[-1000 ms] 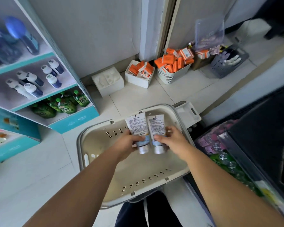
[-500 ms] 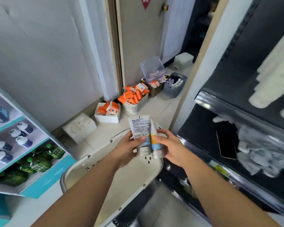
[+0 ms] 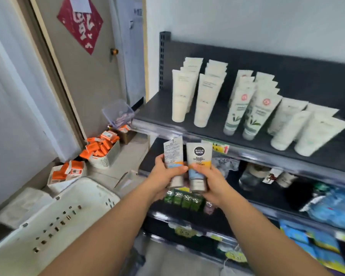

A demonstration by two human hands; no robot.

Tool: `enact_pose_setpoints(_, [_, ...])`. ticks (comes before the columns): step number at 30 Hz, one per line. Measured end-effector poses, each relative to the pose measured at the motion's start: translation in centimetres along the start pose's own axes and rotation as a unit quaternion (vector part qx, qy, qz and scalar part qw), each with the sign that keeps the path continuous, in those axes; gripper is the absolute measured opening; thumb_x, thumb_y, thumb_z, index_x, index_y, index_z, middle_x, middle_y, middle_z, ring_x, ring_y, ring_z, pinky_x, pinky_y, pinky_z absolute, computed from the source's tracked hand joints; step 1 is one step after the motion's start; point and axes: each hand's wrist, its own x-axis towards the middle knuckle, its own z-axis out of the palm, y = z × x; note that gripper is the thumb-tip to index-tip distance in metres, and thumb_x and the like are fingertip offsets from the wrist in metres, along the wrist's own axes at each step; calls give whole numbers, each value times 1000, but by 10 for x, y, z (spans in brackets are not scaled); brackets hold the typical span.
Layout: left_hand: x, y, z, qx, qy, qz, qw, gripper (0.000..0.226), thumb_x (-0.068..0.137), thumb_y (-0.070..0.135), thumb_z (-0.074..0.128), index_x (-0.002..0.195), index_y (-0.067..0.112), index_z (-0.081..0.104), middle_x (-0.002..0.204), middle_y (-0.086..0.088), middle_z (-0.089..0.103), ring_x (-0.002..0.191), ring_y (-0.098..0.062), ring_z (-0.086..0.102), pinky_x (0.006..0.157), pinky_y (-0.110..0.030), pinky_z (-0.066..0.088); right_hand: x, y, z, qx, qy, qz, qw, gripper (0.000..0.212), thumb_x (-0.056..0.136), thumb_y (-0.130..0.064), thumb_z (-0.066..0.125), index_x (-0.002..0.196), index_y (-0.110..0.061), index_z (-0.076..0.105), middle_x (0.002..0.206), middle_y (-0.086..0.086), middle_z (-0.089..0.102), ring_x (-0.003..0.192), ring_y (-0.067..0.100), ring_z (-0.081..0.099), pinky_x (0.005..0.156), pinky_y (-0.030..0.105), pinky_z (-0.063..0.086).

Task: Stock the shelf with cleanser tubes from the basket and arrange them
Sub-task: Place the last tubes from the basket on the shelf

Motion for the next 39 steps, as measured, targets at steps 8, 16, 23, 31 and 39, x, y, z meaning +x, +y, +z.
enact_pose_setpoints(8, [-41,-39,158,23,-182,-21,983,26,95,2,47,116,15,57,87,1,73,75,-15,69,66,-36,55,-118,-50,-119,1,108,-79,991,31,81,-5,67,112,-9,59,105,14,71,90,27,69,80,46,57])
enact_pose_setpoints(16, [-52,-67,275,-75,-191,-111,972,41,92,9,39,130,-3,50,127,-25,60,105,-34,61,90,-49,51,-191,-91,-207,0,232,-201,952,32,77,4,69,105,-9,62,97,9,73,90,25,69,80,39,56])
enact_pose_setpoints(23, [-31,-73,346,-15,-283,-60,957,27,94,11,55,121,15,59,118,-9,69,105,-25,67,80,-41,56,-220,-132,-254,3,264,-228,937,50,65,-8,78,112,-9,62,106,13,72,96,28,69,83,43,55])
enact_pose_setpoints(31, [0,-66,415,-5,-328,-34,944,30,95,8,54,125,7,56,121,-15,67,114,-32,62,99,-51,48,-219,-174,-304,-42,316,-295,901,40,74,5,74,109,-11,63,103,14,73,97,30,70,79,37,56])
enact_pose_setpoints(39, [19,-73,479,37,-345,30,937,27,92,5,59,119,12,57,116,-8,69,106,-22,67,89,-37,54,-225,-209,-359,-75,339,-322,881,40,76,5,73,111,-10,63,108,11,73,101,27,69,82,36,54])
